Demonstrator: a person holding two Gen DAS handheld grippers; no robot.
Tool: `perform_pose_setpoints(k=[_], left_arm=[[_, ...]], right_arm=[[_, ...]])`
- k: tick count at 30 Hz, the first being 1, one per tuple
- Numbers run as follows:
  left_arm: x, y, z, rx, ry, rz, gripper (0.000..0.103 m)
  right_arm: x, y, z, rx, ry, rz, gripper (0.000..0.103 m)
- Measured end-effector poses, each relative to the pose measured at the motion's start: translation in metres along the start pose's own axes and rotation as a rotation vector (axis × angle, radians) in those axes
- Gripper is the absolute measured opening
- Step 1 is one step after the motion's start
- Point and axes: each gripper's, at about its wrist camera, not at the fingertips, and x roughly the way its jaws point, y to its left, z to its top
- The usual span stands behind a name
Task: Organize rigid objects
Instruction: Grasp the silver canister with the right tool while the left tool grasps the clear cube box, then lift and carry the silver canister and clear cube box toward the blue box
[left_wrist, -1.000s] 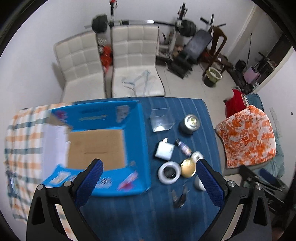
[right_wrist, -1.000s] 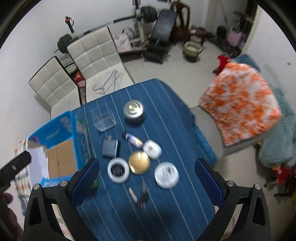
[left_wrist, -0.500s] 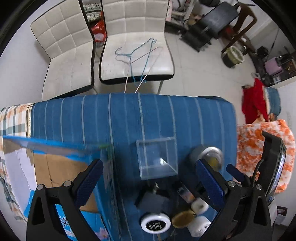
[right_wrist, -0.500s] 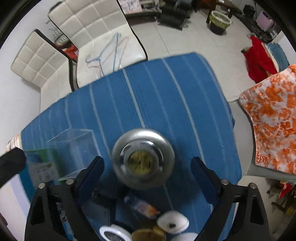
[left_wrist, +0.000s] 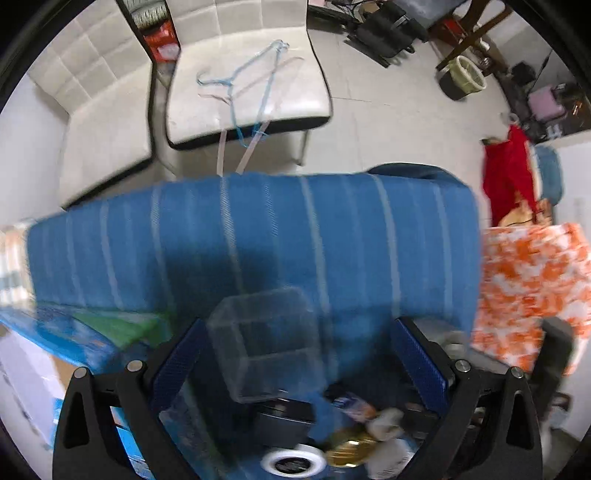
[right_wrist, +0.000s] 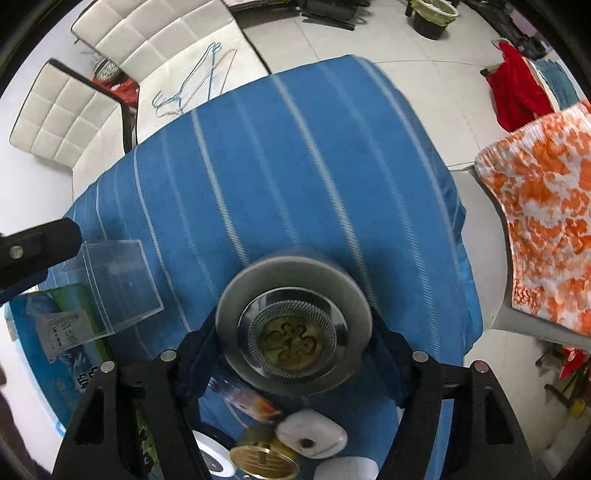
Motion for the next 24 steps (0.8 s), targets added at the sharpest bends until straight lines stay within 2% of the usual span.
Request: perform_pose_setpoints(k=[2, 4, 9, 18, 19, 20, 21, 22, 23, 24], left_arm=[[0.002, 0.006, -0.001, -0.021, -0.013, 0.002, 0.103], [0.011, 0.012, -0.004, -0.035, 0.014, -0.004, 0.103], [0.026, -0.002, -0.006, 0.030, 0.034, 0.078, 0.103], [0.057, 0.000, -0.016, -0.020, 0.118, 0.023, 0.103], [0.063, 0.005, -0.017, -0.046, 0.129, 0.006, 0.100], [0.068, 0.010, -0.019, -0.067, 0.133, -0.004, 0.093], [0.072, 0.016, -0.021, -0.087, 0.132, -0.010, 0.078], [0.074, 0.018, -0.023, -0.095, 0.127, -0.008, 0.068], [0.075, 0.020, -0.025, -0.098, 0.114, 0.000, 0.063], [0.073, 0.022, -0.028, -0.101, 0.086, -0.006, 0.062]], right_arm=[[-0.008, -0.011, -0.005, 0.010, -0.001, 0.014, 0.074], [-0.009, -0.013, -0.010, 0.011, -0.001, 0.019, 0.074], [-0.009, -0.008, -0.021, -0.003, -0.010, 0.002, 0.074], [-0.014, -0.003, -0.031, -0.006, -0.014, -0.007, 0.074], [-0.014, -0.003, -0.032, -0.005, -0.013, -0.007, 0.074], [-0.013, -0.003, -0.032, -0.004, -0.014, -0.008, 0.074], [-0.013, -0.003, -0.032, -0.002, -0.015, -0.007, 0.074], [-0.013, -0.003, -0.031, 0.000, -0.015, -0.007, 0.074], [-0.012, -0.003, -0.030, 0.002, -0.013, -0.006, 0.074], [-0.009, -0.002, -0.029, 0.007, -0.007, -0.010, 0.074]])
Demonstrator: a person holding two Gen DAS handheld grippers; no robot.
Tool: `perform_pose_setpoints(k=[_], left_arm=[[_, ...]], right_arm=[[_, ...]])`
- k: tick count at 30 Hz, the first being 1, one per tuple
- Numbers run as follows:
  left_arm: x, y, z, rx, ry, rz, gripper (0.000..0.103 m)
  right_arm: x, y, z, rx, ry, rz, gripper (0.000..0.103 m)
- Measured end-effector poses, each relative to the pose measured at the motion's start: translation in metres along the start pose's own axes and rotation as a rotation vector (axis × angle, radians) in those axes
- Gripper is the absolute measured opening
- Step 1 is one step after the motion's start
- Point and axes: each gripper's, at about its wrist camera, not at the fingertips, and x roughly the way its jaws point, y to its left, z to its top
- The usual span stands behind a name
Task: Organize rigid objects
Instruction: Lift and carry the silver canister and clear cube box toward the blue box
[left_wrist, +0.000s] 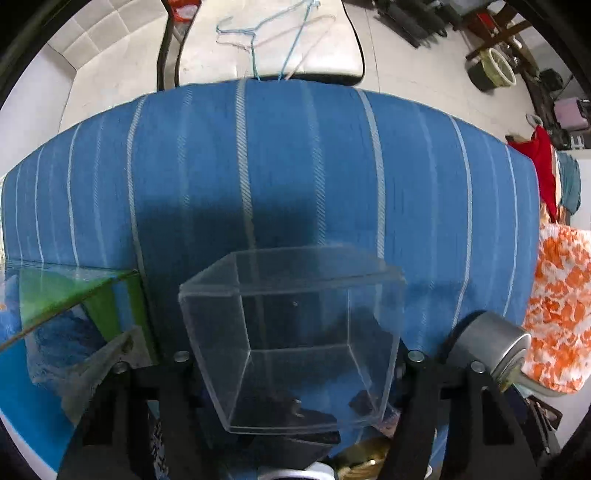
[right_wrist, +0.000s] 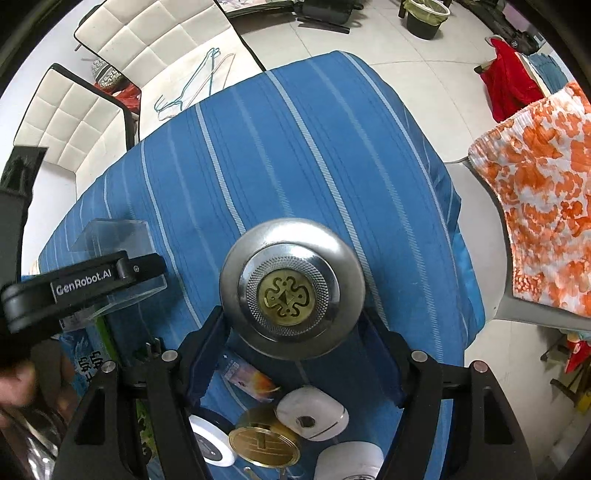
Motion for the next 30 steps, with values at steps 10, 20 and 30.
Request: perform_pose_setpoints(k=[10, 20, 30], left_arm=[[-0.008, -0.011, -0.018, 0.055, -0.077, 0.067, 0.061], [-0.030, -0.020, -0.028, 0.106, -0.140, 0.051, 0.061], [-0.063, -0.029, -0.059, 0.191, -0.239, 0.046, 0.061]], right_arm=[[0.018, 0.003, 0.006, 0.042, 0.015, -0.070, 0.070], [-0.006, 0.005, -0.014, -0.091, -0.104, -0.080, 0.068], [-0.020, 0.009, -0.037, -0.160, -0.098, 0.001, 0.044]])
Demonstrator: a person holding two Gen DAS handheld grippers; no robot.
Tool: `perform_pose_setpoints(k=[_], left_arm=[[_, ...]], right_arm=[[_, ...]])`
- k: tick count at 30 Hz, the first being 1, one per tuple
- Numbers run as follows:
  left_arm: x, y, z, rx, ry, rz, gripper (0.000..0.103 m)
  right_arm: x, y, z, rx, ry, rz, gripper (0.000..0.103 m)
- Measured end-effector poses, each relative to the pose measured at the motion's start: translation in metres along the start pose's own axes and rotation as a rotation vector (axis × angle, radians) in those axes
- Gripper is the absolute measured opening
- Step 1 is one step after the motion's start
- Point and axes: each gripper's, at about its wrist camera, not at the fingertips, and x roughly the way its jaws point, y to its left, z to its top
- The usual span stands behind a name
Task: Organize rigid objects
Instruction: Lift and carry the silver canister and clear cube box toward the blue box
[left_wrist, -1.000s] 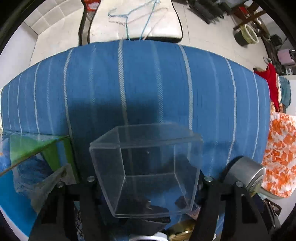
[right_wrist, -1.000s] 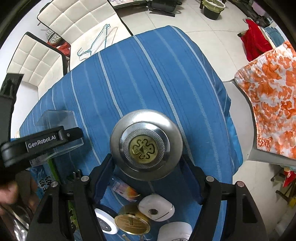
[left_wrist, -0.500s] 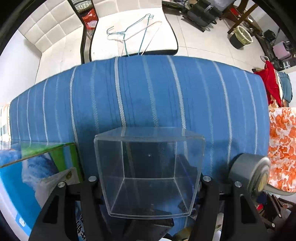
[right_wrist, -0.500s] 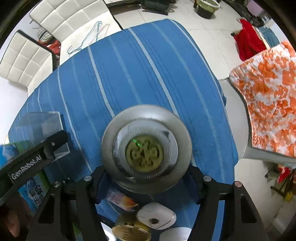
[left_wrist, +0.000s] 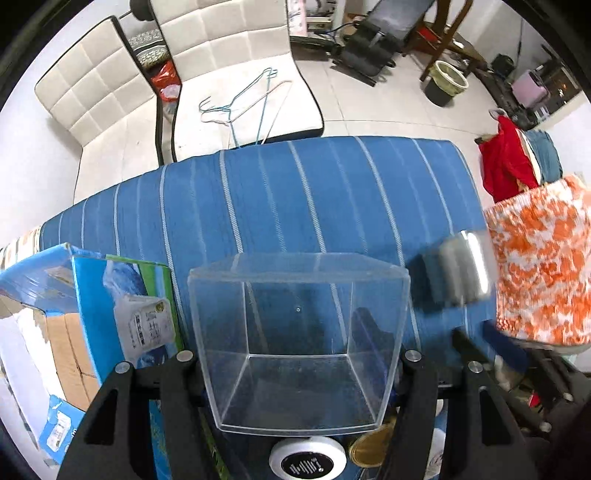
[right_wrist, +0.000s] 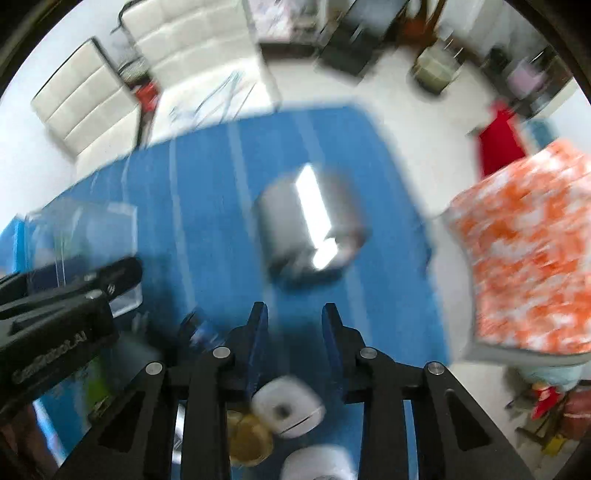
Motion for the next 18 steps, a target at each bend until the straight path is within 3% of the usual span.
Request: perform_pose_setpoints(k=[1, 4, 6, 11, 15, 18], left_arm=[[0.001, 0.001, -0.001, -0.006, 0.009, -0.007, 0.061], [-0.001, 0.009, -0.001, -0.052, 0.021, -0.047, 0.061], [-0.004, 0.012, 0.002, -0.077, 0.012, -0.065, 0.061], [-0.004, 0.013, 0.008, -0.121, 0.009, -0.089, 0.061], [0.001, 0.011, 0.015, -0.121, 0.009, -0.049, 0.061], [0.008, 0.011, 0.017, -0.121, 0.021, -0.026, 0.061]], right_arm=[[0.000, -0.010, -0.002, 0.038, 0.007, 0.054, 0.057], [-0.020, -0.041, -0.006, 0.140, -0.035, 0.142, 0.078], [-0.034, -0.056, -0.007, 0.195, -0.087, 0.130, 0.084], [-0.025, -0.051, 0.029, 0.169, -0.104, 0.068, 0.084], [0.015, -0.022, 0.065, 0.068, 0.011, 0.008, 0.084], [0.035, -0.008, 0.074, 0.035, 0.063, -0.002, 0.078]])
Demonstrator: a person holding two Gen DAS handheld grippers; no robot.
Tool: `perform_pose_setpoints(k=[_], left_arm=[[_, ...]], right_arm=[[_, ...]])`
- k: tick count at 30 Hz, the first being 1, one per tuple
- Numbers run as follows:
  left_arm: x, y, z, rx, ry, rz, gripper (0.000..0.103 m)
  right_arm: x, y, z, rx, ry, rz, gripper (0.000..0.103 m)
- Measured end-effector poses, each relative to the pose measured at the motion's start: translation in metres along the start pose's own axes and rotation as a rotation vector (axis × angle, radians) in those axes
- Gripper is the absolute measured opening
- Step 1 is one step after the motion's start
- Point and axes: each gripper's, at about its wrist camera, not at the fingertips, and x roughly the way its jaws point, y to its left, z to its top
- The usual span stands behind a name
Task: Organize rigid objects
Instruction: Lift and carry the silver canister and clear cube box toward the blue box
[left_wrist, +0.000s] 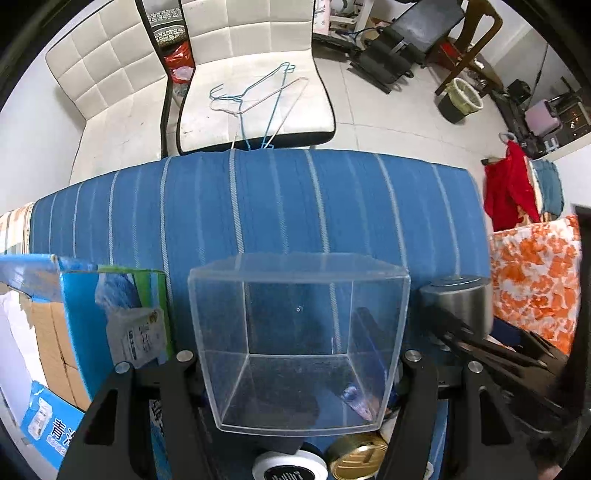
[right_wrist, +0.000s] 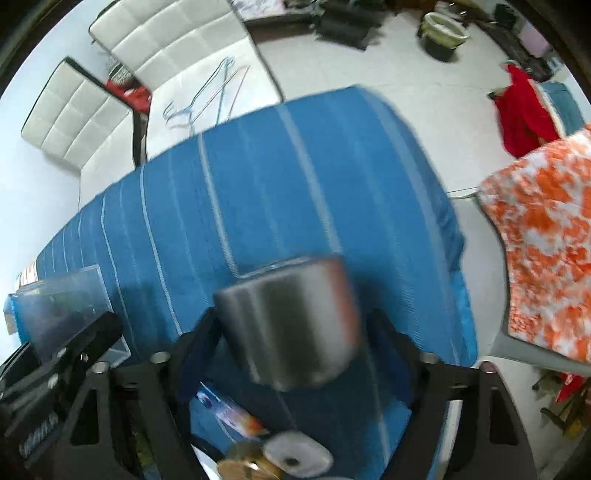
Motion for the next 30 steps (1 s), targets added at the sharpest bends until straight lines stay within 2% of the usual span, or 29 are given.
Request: perform_pose_setpoints(k=[3, 6, 11, 17, 19, 23, 26, 30], left_arm=[[0.004, 0.002, 0.000, -0.001, 0.007, 0.006, 0.061], [-0.003, 0.002, -0.005, 0.005, -0.002, 0.008, 0.061], [-0.034, 0.006, -0.020, 0.021, -0.059, -0.003, 0.061], [-0.114, 0.041, -0.055, 0.040, -0.191, -0.038, 0.061], [-0.143, 0.067, -0.070, 0.037, -0.228, -0.035, 0.061], [-0.174, 0.121, -0.091, 0.023, -0.252, -0.030, 0.061], [-0.181, 0.164, -0.100, -0.002, -0.251, -0.009, 0.061], [-0.162, 0.225, -0.095, -0.064, -0.211, -0.004, 0.061]], right_arm=[[0.000, 0.009, -0.006, -0.026, -0.013, -0.061, 0.076], [-0.005, 0.010, -0.017, -0.022, -0.031, -0.068, 0.076], [-0.037, 0.011, -0.048, 0.003, -0.096, -0.009, 0.076], [-0.117, 0.049, -0.103, -0.036, -0.200, 0.117, 0.076], [-0.143, 0.079, -0.121, -0.056, -0.223, 0.169, 0.076], [-0.163, 0.141, -0.136, -0.096, -0.247, 0.206, 0.076], [-0.154, 0.196, -0.134, -0.118, -0.219, 0.231, 0.076], [-0.115, 0.265, -0.118, -0.124, -0.151, 0.214, 0.076]])
